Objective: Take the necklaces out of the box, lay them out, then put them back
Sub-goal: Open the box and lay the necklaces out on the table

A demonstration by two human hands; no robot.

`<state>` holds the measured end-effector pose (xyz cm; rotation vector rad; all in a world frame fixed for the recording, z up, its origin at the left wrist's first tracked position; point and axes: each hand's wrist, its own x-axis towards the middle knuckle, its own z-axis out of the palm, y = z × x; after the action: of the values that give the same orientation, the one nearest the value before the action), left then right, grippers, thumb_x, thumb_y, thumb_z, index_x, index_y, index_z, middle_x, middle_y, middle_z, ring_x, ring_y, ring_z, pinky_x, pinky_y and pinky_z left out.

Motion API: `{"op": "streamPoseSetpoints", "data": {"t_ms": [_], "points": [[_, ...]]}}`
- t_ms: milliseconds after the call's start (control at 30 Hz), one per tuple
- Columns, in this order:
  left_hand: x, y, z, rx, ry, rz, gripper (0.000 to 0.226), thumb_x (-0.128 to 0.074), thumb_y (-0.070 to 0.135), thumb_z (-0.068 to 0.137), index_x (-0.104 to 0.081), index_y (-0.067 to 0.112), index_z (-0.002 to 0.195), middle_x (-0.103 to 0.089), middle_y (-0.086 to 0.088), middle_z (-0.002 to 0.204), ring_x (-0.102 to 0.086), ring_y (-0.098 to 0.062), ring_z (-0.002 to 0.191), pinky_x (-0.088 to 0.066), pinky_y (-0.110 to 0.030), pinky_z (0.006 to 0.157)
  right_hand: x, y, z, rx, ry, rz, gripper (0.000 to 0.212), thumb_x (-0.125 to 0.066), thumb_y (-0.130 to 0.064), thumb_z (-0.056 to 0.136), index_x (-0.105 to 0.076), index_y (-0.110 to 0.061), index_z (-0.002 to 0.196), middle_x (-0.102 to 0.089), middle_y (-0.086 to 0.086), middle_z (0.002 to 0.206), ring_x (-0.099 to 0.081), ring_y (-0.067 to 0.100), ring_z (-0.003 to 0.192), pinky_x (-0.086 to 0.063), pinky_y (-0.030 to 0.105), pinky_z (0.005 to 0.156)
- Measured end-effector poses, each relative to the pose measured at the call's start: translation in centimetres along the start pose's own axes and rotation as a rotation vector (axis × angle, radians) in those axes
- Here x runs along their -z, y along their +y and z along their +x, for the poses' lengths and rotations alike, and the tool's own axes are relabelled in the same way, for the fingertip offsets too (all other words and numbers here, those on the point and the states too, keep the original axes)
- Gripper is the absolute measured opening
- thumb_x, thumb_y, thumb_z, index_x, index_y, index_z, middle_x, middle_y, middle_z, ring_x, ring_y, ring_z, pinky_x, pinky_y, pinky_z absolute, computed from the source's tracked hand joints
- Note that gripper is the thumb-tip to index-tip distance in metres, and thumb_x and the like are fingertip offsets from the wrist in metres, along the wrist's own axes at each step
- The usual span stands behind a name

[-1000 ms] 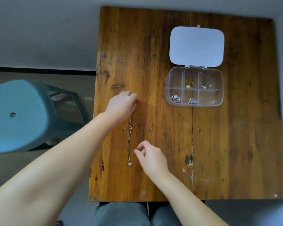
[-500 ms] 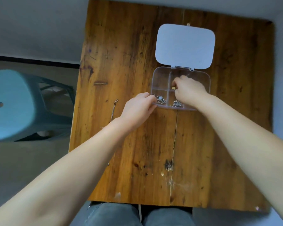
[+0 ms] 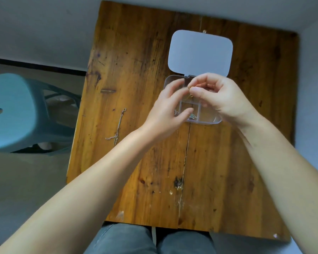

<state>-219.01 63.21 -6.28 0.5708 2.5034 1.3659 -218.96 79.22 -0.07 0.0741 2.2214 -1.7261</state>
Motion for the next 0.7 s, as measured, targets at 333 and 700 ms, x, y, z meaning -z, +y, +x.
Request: {"op": "streamPoseSetpoints", "data": {"t_ms": [333,700], "points": [[7.8,-3.6,-3.5,0.331,-0.241,-0.318,0.026,-0.051,0.027,0.094,-0.068,0.015,0.078,-0.071,-0.005,0.08,-0.064,-0.022,0.079,-0.052,-0.031,0.079,-4.5,2.3,-7.9,-0.191,0.03,0.757,0.012,-0.069,-0.03,0.079,-0.065,-0.019,0.081,-0.062,-0.001,0.07,-0.058,0.009,0.061,-0.043,0.015,0.043],[4.7,-9.8,-1.7,0.056,-0.449,0.356,0.016,-0.063,0.028,0.085,-0.055,0.02,0.075,-0.054,0.004,0.078,-0.05,-0.018,0.077,-0.039,-0.031,0.067,-20.1,9.9,-11.7,-0.816,0.283,0.296,0.005,-0.06,-0.017,0.091,-0.064,-0.014,0.093,-0.074,0.002,0.084,-0.071,0.009,0.069,-0.054,0.018,0.056]]}}
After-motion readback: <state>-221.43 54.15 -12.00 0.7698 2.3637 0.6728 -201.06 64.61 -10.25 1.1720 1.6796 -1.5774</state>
